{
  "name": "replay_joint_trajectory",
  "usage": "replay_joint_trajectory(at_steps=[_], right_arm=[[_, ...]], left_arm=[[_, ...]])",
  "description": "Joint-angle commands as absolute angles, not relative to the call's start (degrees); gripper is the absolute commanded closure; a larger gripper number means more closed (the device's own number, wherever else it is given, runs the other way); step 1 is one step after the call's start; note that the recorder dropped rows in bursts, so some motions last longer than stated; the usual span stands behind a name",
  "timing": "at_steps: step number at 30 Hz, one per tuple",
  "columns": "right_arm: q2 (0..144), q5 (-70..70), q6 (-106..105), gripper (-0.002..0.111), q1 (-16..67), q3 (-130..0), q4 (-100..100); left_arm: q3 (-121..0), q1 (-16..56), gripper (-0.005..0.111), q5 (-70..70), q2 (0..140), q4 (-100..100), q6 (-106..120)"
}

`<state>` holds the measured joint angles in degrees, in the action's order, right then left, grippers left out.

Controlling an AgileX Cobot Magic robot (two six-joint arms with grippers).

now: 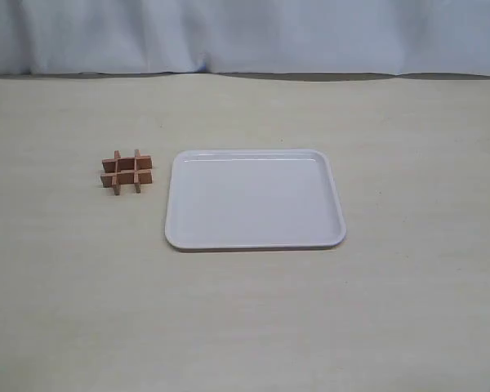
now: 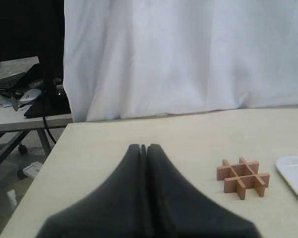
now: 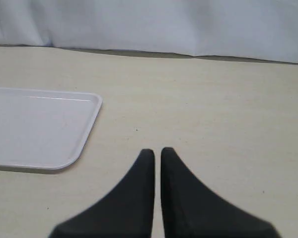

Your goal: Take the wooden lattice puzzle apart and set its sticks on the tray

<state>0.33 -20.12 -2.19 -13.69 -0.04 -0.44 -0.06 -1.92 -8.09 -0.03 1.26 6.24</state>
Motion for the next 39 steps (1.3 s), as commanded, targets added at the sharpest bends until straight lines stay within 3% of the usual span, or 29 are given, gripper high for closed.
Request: replay_joint_trajectory(at_steps=[1, 12, 16, 21, 26, 33, 39], right_arm=[[0.0, -19.6, -2.1, 0.104, -13.9, 0.0, -0.5], [0.0, -19.6, -2.1, 0.104, -13.9, 0.0, -0.5], [0.0, -19.6, -2.1, 0.104, -13.9, 0.0, -0.5], [0.0, -19.6, -2.1, 0.104, -13.9, 0.0, -0.5], [0.0, -19.6, -2.1, 0.104, -13.9, 0.0, -0.5], [0.0, -19.6, -2.1, 0.104, -13.9, 0.0, -0.5], [0.0, -19.6, -2.1, 0.104, -13.9, 0.0, -0.5]], left_arm=[[0.0, -1.9, 0.107, -4.6, 0.0, 7.0, 5.9], [0.0, -1.9, 0.107, 3.9, 0.0, 22.4, 5.5], [0.0, -1.9, 0.107, 13.1, 0.0, 22.6, 1.1], [-0.7, -1.9, 0.107, 22.2, 1.4, -7.7, -26.9], [-14.7, -1.9, 0.107, 21.6, 24.2, -16.3, -32.9], [-40.0, -1.9, 0.107, 6.5, 64.8, -26.5, -40.4], [-60.6, 5.1, 0.107, -26.3, 85.0, -25.9, -28.7]])
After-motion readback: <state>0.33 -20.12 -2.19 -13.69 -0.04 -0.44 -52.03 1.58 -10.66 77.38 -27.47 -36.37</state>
